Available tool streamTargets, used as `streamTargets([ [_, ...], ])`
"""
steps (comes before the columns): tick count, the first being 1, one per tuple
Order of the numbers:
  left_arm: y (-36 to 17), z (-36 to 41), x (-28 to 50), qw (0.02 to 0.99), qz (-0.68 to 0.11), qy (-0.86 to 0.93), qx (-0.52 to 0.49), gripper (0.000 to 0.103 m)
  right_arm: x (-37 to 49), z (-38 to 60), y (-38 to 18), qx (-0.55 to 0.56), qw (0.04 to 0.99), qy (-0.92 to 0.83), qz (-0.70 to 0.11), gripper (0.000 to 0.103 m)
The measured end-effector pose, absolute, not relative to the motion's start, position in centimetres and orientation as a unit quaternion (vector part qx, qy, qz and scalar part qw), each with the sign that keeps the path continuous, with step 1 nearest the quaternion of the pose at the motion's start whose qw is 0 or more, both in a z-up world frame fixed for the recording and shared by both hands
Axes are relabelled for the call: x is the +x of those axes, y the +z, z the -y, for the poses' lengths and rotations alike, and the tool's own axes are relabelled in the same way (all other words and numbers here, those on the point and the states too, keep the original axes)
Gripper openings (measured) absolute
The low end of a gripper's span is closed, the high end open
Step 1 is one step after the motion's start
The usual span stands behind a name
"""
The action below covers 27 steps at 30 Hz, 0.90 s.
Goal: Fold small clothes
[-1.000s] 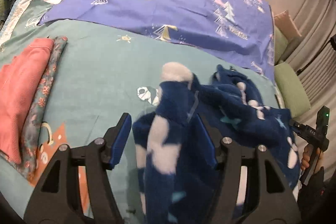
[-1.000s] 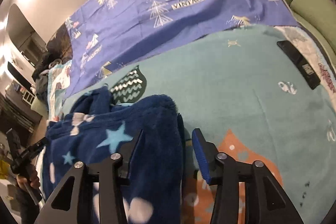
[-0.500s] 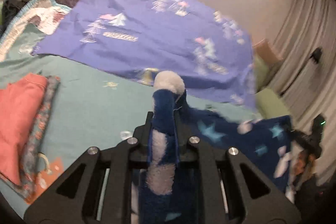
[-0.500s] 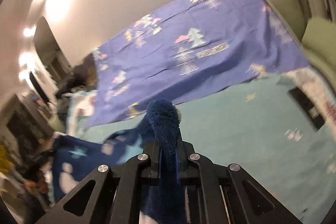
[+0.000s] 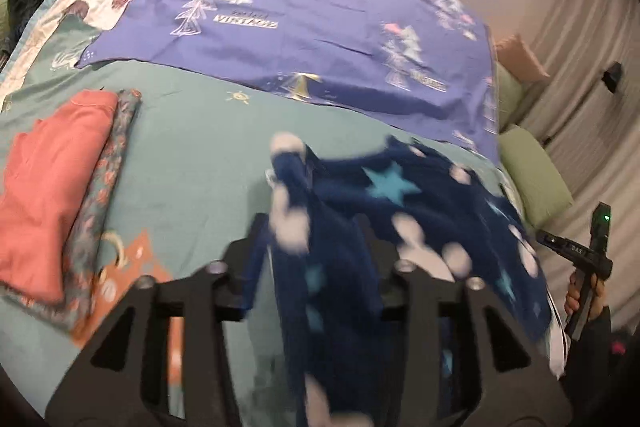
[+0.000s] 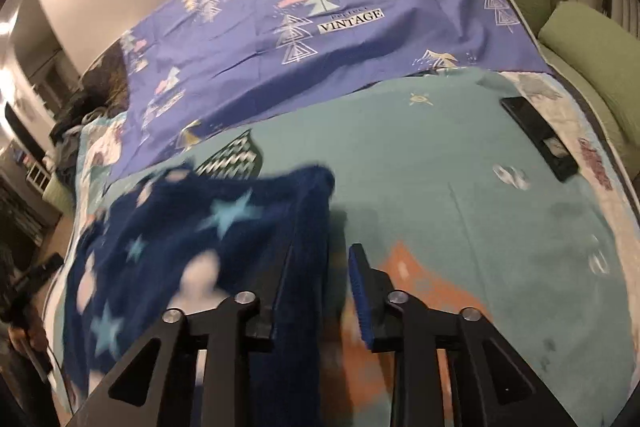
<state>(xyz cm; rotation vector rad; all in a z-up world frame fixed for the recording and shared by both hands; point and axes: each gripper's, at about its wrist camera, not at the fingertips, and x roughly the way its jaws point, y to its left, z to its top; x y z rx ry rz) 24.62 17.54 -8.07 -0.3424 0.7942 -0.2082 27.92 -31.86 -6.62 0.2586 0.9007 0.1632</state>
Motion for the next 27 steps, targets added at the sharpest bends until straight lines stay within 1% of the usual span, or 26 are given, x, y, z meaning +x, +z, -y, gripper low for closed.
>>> streamTargets([
  [4,-9.4,-17.1,19.4,0.890,-0.406,-0.119,-0.172,0.047,22.1,32.9,-7.5,0.125,0.883,0.085,-0.444,0.036],
  [8,-12.7,-17.4,16.1,0.856,-0.450,-0.116,-0.227,0.047,17.3,33.4,-9.0,0.141,0.872,0.086,-0.461,0.036],
  [10,-14.0,-17.6,15.0,0.838,-0.458,-0.123,-0.271,0.047,15.4,33.7,-9.6,0.171,0.866,0.098,-0.459,0.044],
  [11,-14.4,-17.6,14.7,0.830,-0.460,-0.130,-0.290,0.047,14.8,33.7,-9.9,0.188,0.863,0.107,-0.457,0.051],
  [12,-14.6,-17.4,14.5,0.826,-0.461,-0.133,-0.297,0.038,14.4,33.6,-10.2,0.199,0.860,0.116,-0.456,0.051],
  [13,-14.6,-17.0,14.4,0.829,-0.460,-0.128,-0.291,0.032,14.3,33.4,-10.5,0.205,0.857,0.122,-0.457,0.051],
  [14,-14.4,-16.6,14.5,0.836,-0.462,-0.119,-0.272,0.025,14.4,32.9,-10.9,0.201,0.853,0.121,-0.466,0.040],
  [15,-14.3,-16.4,14.5,0.838,-0.463,-0.116,-0.265,0.021,14.7,32.4,-11.2,0.192,0.853,0.119,-0.470,0.011],
  [17,-13.8,-16.0,14.1,0.854,-0.457,-0.098,-0.229,0.016,14.9,32.1,-11.2,0.172,0.862,0.095,-0.467,0.010],
  [19,-13.8,-15.9,13.6,0.865,-0.454,-0.089,-0.195,0.014,14.8,33.0,-11.1,0.184,0.866,0.079,-0.458,0.010],
  [20,-13.9,-16.1,13.5,0.865,-0.455,-0.087,-0.193,0.014,14.8,33.7,-11.3,0.199,0.861,0.082,-0.460,0.011],
  [22,-13.6,-16.2,13.0,0.867,-0.453,-0.082,-0.192,0.014,14.7,34.7,-12.1,0.228,0.848,0.094,-0.469,0.016],
  [24,-12.9,-16.2,12.2,0.870,-0.447,-0.081,-0.192,0.014,14.0,34.8,-12.0,0.223,0.850,0.085,-0.470,0.033],
  [26,-12.2,-16.5,11.1,0.868,-0.446,-0.085,-0.202,0.015,12.7,34.8,-11.3,0.214,0.856,0.068,-0.466,0.039],
  [27,-12.0,-16.4,10.6,0.865,-0.446,-0.090,-0.213,0.015,12.2,34.8,-11.1,0.215,0.856,0.070,-0.465,0.040],
])
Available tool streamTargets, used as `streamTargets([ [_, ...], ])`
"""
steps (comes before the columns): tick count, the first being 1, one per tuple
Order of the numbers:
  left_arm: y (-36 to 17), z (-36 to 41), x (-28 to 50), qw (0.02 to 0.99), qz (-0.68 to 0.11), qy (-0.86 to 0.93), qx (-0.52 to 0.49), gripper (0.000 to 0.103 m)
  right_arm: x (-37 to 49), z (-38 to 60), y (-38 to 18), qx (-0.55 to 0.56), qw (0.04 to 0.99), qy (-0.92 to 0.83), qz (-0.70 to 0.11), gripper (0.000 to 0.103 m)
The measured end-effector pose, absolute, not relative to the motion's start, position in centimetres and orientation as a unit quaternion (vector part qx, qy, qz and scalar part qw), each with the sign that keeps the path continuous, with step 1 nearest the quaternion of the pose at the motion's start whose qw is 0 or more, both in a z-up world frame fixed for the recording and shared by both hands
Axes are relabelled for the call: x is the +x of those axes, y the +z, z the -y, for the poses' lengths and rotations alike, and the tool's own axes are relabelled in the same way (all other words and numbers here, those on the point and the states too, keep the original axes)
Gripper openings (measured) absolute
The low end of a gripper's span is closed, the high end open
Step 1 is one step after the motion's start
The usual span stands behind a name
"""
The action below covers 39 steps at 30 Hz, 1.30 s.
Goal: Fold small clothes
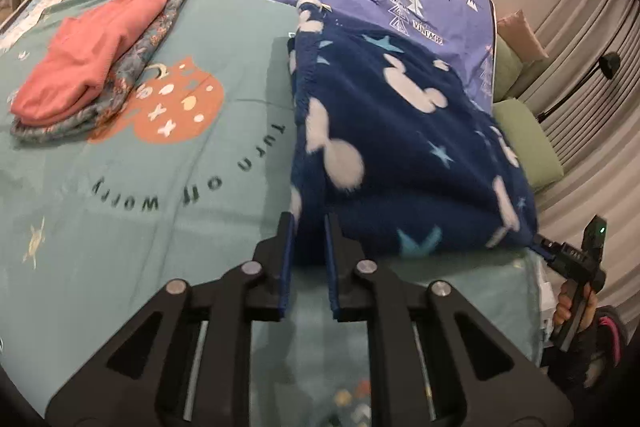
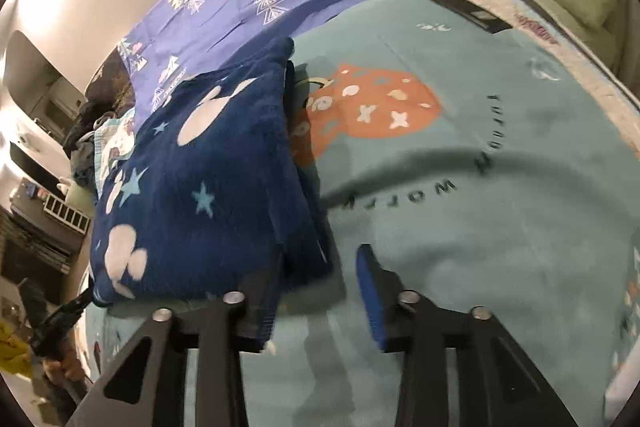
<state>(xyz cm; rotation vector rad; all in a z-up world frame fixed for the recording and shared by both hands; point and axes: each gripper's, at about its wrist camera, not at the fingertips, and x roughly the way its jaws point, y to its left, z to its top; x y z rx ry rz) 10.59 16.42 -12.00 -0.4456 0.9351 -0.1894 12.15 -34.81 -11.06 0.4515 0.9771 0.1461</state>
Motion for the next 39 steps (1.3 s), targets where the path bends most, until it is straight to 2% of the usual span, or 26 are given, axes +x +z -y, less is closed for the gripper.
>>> streamTargets([
  [1,-11.9,-16.4,10.3,0.861,-0.447,-0.100,-0.222,0.016,11.6,34.9,-10.9,0.219,0.855,0.078,-0.463,0.041],
  [2,-11.8,-16.1,9.8,0.856,-0.447,-0.117,-0.233,0.023,10.9,34.8,-10.7,0.229,0.853,0.088,-0.460,0.043],
  [5,-12.1,-14.5,8.8,0.847,-0.445,-0.152,-0.249,0.064,10.2,34.2,-11.1,0.269,0.835,0.129,-0.463,0.053],
  [8,-13.6,-12.4,10.4,0.838,-0.451,-0.180,-0.250,0.067,11.6,33.1,-12.9,0.341,0.797,0.190,-0.461,0.065],
  [10,-15.0,-12.1,12.1,0.831,-0.456,-0.163,-0.273,0.067,13.0,32.6,-14.0,0.368,0.786,0.189,-0.459,0.066],
  [13,-16.4,-13.5,13.8,0.806,-0.436,-0.153,-0.369,0.066,15.3,32.6,-14.9,0.407,0.784,0.161,-0.441,0.066],
  [14,-16.5,-14.1,14.0,0.797,-0.430,-0.147,-0.398,0.060,15.8,32.8,-14.9,0.420,0.782,0.151,-0.435,0.059],
  [15,-16.6,-14.5,14.0,0.794,-0.428,-0.134,-0.411,0.032,16.2,32.9,-14.9,0.426,0.782,0.139,-0.434,0.023],
  [16,-16.6,-14.8,14.0,0.797,-0.432,-0.115,-0.407,0.020,16.6,32.9,-14.7,0.415,0.788,0.125,-0.437,0.017],
  [18,-16.5,-15.4,13.7,0.796,-0.427,-0.123,-0.411,0.012,16.5,32.6,-14.1,0.396,0.799,0.122,-0.436,0.014],
  [20,-15.0,-15.4,12.5,0.811,-0.406,-0.128,-0.402,0.011,15.4,31.8,-12.3,0.349,0.829,0.121,-0.419,0.013],
  [25,-10.2,-14.8,9.9,0.850,-0.367,-0.144,-0.350,0.010,12.5,31.3,-8.9,0.321,0.852,0.129,-0.392,0.010],
  [29,-8.1,-14.3,7.1,0.856,-0.368,-0.169,-0.323,0.009,10.1,32.0,-7.7,0.316,0.853,0.128,-0.395,0.010],
  [37,-10.7,-13.5,1.0,0.838,-0.438,-0.166,-0.279,0.009,2.9,34.1,-10.4,0.330,0.831,0.112,-0.434,0.010],
  [39,-11.5,-14.4,0.3,0.840,-0.445,-0.146,-0.275,0.008,2.5,33.9,-11.2,0.318,0.830,0.104,-0.446,0.016],
])
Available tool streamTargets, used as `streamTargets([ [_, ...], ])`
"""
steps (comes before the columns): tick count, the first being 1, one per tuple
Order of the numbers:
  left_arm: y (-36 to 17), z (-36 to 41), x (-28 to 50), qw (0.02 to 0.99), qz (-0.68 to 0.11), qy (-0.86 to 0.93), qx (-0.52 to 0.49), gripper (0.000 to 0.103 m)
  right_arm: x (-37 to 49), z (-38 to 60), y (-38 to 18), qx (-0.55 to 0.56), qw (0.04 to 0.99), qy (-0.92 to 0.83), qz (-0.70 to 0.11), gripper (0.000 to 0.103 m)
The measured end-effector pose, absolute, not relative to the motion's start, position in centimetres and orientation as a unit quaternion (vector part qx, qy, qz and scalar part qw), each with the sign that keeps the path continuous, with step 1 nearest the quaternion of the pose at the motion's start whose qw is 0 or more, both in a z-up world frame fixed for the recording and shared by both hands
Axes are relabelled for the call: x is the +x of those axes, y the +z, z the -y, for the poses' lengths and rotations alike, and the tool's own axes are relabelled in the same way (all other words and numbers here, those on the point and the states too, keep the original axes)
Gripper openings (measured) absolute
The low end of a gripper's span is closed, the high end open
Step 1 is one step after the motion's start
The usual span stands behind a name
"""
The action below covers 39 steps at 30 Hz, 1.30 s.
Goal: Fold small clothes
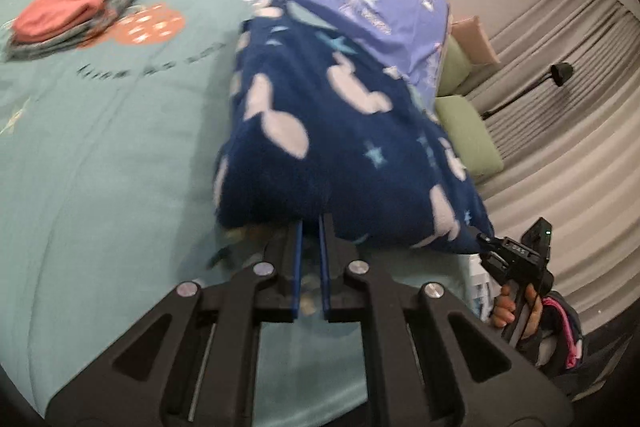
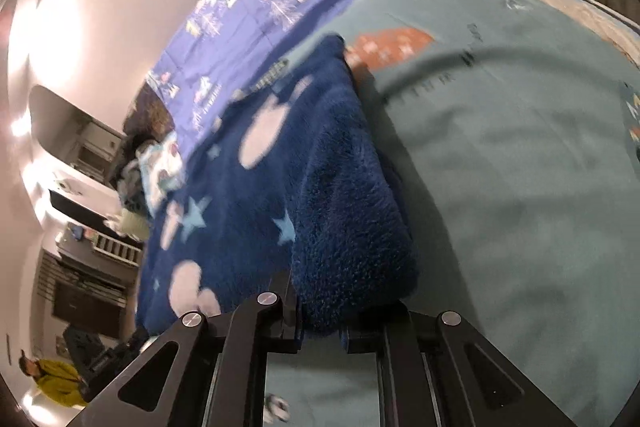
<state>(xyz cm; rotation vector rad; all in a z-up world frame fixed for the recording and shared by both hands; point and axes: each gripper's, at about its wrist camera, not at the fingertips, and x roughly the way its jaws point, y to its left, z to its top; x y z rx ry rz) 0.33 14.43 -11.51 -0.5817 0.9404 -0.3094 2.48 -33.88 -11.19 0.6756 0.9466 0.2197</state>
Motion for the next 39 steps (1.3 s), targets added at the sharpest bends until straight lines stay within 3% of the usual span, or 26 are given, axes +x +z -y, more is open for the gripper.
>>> streamTargets([
  [3,-11.1,-16.4,-0.4,0.848,-0.438,-0.111,-0.278,0.008,2.2,34.2,-11.5,0.302,0.831,0.064,-0.463,0.029],
  [6,-9.5,-17.7,-0.9,0.867,-0.409,-0.084,-0.272,0.008,1.4,35.1,-10.6,0.307,0.835,0.039,-0.456,0.032],
  [13,-5.3,-13.5,3.6,0.913,-0.355,-0.117,-0.164,0.008,2.7,34.5,-4.9,0.206,0.896,-0.108,-0.378,0.033],
  [16,-5.3,-10.4,6.9,0.910,-0.356,-0.160,-0.141,0.012,4.3,32.7,-3.0,0.210,0.914,-0.053,-0.344,0.035],
  [19,-6.9,-8.2,10.0,0.899,-0.375,-0.178,-0.139,0.015,7.7,29.7,-3.1,0.189,0.914,0.066,-0.353,0.035],
  [21,-8.7,-7.1,11.9,0.900,-0.393,-0.157,-0.105,0.030,10.0,28.0,-4.5,0.164,0.905,0.099,-0.381,0.031],
  [22,-10.1,-6.8,12.8,0.898,-0.414,-0.124,-0.079,0.031,11.7,27.5,-6.0,0.150,0.894,0.095,-0.412,0.031],
  [23,-12.2,-6.9,13.6,0.889,-0.441,-0.103,-0.070,0.031,13.1,27.5,-7.9,0.137,0.883,0.068,-0.443,0.025],
  [26,-12.5,-8.0,12.6,0.894,-0.416,-0.127,-0.104,0.031,14.3,28.3,-10.8,0.144,0.878,0.055,-0.454,0.023],
  [32,-10.7,-10.3,11.1,0.886,-0.416,-0.136,-0.149,0.031,11.5,26.9,-7.8,0.082,0.898,0.043,-0.431,0.025],
  [35,-9.8,-11.4,10.2,0.897,-0.397,-0.122,-0.149,0.042,9.8,24.7,-6.4,0.044,0.905,0.075,-0.417,0.027],
  [39,-9.6,-11.7,10.0,0.900,-0.398,-0.115,-0.132,0.043,7.9,20.7,-5.4,-0.006,0.906,0.112,-0.409,0.035],
])
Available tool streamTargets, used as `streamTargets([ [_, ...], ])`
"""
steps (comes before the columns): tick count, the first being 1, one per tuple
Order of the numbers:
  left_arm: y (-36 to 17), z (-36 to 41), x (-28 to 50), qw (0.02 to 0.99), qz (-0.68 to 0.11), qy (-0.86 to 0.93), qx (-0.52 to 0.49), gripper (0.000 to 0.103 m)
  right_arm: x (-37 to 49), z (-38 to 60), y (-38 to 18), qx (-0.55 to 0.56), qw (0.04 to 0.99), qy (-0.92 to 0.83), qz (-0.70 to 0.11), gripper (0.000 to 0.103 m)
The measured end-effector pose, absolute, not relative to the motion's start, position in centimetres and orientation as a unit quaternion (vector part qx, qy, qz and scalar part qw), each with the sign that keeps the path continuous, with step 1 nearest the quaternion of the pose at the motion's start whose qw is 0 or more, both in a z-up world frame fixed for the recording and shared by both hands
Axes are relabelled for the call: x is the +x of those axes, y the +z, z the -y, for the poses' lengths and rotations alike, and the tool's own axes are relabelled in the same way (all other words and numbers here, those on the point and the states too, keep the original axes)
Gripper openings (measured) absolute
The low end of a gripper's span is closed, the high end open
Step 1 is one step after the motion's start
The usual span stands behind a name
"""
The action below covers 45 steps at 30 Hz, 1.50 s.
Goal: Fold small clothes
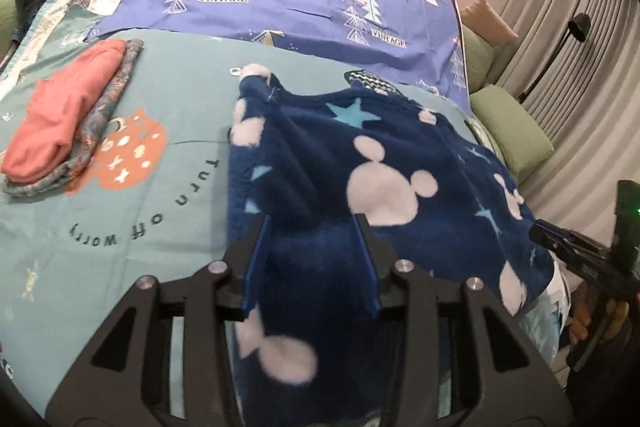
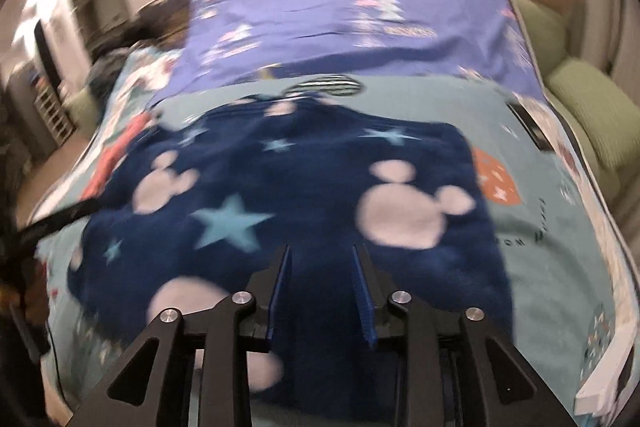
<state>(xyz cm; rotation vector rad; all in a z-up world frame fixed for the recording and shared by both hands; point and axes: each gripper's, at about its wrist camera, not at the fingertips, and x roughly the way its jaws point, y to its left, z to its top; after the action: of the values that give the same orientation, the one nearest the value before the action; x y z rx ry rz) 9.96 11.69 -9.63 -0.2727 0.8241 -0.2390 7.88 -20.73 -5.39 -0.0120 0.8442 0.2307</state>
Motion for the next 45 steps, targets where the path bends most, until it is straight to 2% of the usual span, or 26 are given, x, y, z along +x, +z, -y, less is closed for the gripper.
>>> streamTargets([
  [6,-9.2,-12.0,8.8,0.905,-0.398,-0.101,-0.110,0.052,4.5,13.9,-5.2,-0.099,0.899,0.166,-0.392,0.047],
  [9,-9.2,-12.5,8.2,0.907,-0.394,-0.102,-0.110,0.054,3.1,11.3,-5.9,-0.142,0.893,0.182,-0.387,0.049],
  [14,-9.5,-13.3,7.8,0.907,-0.393,-0.107,-0.107,0.055,1.5,7.8,-6.7,-0.183,0.884,0.202,-0.380,0.053],
  [18,-9.8,-13.8,8.1,0.904,-0.399,-0.113,-0.106,0.056,0.6,5.5,-7.3,-0.206,0.881,0.211,-0.369,0.059],
  [23,-10.2,-14.2,8.4,0.901,-0.403,-0.124,-0.105,0.056,0.1,2.9,-8.2,-0.244,0.874,0.210,-0.365,0.061],
  [27,-10.4,-14.6,8.5,0.898,-0.404,-0.132,-0.111,0.058,0.3,2.7,-8.0,-0.240,0.880,0.201,-0.357,0.061],
  [31,-10.5,-15.3,8.7,0.897,-0.402,-0.134,-0.124,0.059,1.9,5.7,-6.3,-0.180,0.902,0.171,-0.354,0.060],
  [32,-10.3,-15.4,8.8,0.898,-0.399,-0.136,-0.129,0.058,2.7,6.8,-5.9,-0.156,0.907,0.157,-0.358,0.057],
  [33,-10.1,-15.3,9.0,0.899,-0.395,-0.140,-0.130,0.059,3.9,8.7,-5.4,-0.116,0.913,0.139,-0.367,0.041],
  [34,-9.8,-15.1,9.0,0.901,-0.389,-0.146,-0.128,0.059,4.5,9.9,-5.1,-0.088,0.915,0.131,-0.371,0.029],
  [35,-9.5,-14.8,9.2,0.903,-0.384,-0.150,-0.123,0.059,5.8,11.7,-4.9,-0.039,0.915,0.127,-0.381,0.011],
  [38,-9.6,-14.0,10.3,0.900,-0.388,-0.159,-0.116,0.059,8.1,14.8,-5.5,0.054,0.909,0.130,-0.392,0.010],
  [41,-11.5,-13.8,12.0,0.887,-0.423,-0.142,-0.122,0.059,10.4,14.2,-10.0,0.011,0.877,0.111,-0.467,0.009],
  [45,-13.2,-14.7,12.4,0.875,-0.438,-0.137,-0.154,0.062,10.2,14.7,-9.7,0.024,0.882,0.119,-0.456,0.009],
])
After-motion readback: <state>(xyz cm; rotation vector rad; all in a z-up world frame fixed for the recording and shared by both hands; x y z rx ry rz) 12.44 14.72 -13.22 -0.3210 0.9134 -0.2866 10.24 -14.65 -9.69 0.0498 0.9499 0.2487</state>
